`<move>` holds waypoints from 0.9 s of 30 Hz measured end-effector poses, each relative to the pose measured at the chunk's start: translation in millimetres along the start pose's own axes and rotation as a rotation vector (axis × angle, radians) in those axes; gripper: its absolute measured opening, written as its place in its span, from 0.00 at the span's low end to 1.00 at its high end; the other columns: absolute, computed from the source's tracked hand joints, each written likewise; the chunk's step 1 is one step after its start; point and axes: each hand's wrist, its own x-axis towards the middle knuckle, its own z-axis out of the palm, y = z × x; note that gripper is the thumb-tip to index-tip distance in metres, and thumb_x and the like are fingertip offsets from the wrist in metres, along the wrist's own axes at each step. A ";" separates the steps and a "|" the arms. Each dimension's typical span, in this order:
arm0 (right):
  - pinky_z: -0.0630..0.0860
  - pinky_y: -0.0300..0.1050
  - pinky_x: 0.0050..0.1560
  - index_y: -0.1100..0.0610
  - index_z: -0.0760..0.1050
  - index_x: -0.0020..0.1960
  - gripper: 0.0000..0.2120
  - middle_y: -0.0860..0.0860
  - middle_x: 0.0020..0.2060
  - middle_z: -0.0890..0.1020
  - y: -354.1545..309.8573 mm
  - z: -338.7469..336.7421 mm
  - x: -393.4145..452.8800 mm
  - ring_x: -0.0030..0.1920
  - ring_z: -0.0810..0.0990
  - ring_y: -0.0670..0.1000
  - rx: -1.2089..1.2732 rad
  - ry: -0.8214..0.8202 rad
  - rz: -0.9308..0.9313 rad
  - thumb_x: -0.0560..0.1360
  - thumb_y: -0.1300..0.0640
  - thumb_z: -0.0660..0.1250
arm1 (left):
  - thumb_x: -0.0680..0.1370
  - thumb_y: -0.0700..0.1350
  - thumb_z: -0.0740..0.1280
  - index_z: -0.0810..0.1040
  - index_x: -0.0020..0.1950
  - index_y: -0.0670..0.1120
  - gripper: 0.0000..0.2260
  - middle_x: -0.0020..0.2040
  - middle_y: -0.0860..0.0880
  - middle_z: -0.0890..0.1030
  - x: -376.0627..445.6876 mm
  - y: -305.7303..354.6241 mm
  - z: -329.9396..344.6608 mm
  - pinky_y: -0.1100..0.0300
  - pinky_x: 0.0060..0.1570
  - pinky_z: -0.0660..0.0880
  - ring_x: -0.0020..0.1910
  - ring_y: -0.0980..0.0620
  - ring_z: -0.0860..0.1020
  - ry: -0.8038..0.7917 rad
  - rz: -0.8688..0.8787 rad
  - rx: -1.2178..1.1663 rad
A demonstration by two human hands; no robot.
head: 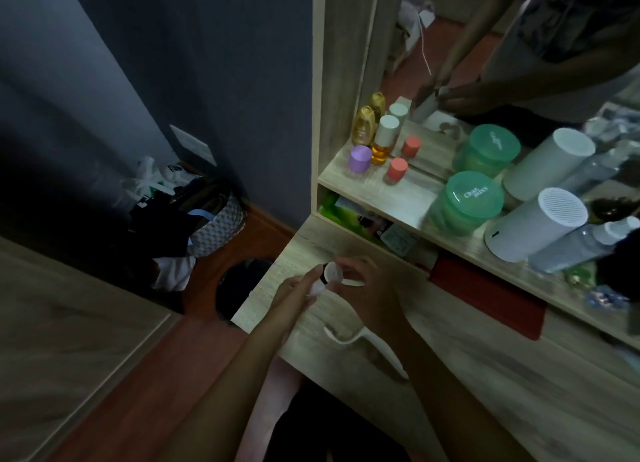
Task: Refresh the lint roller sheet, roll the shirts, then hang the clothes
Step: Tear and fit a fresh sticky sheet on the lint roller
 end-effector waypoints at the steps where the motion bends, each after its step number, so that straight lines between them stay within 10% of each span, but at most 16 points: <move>1: 0.75 0.32 0.53 0.54 0.77 0.60 0.17 0.49 0.56 0.77 -0.8 -1.5 -1.5 0.53 0.77 0.44 0.012 0.006 -0.001 0.72 0.57 0.73 | 0.71 0.63 0.68 0.80 0.55 0.40 0.27 0.47 0.44 0.85 -1.8 1.0 2.9 0.57 0.45 0.80 0.44 0.48 0.83 0.006 0.007 0.007; 11: 0.68 0.20 0.42 0.55 0.77 0.60 0.19 0.50 0.55 0.78 0.6 -12.2 -1.9 0.48 0.74 0.37 -0.145 -0.014 -0.021 0.71 0.52 0.74 | 0.69 0.67 0.67 0.83 0.51 0.43 0.28 0.45 0.44 0.85 -4.1 -1.2 6.0 0.50 0.53 0.79 0.46 0.47 0.84 -0.018 0.080 0.105; 22: 0.74 0.48 0.62 0.55 0.76 0.63 0.20 0.55 0.62 0.76 0.2 -14.4 2.7 0.61 0.76 0.55 -0.202 -0.103 0.013 0.72 0.55 0.72 | 0.62 0.66 0.74 0.82 0.46 0.45 0.26 0.41 0.46 0.85 1.6 4.4 9.1 0.58 0.42 0.77 0.41 0.49 0.84 0.031 -0.018 0.160; 27: 0.73 0.44 0.60 0.55 0.74 0.65 0.22 0.55 0.62 0.75 -0.3 -14.8 3.2 0.61 0.76 0.54 -0.176 -0.100 0.022 0.73 0.54 0.72 | 0.62 0.68 0.71 0.78 0.59 0.42 0.37 0.55 0.43 0.81 1.2 8.1 12.0 0.55 0.51 0.77 0.51 0.48 0.80 -0.017 0.005 0.062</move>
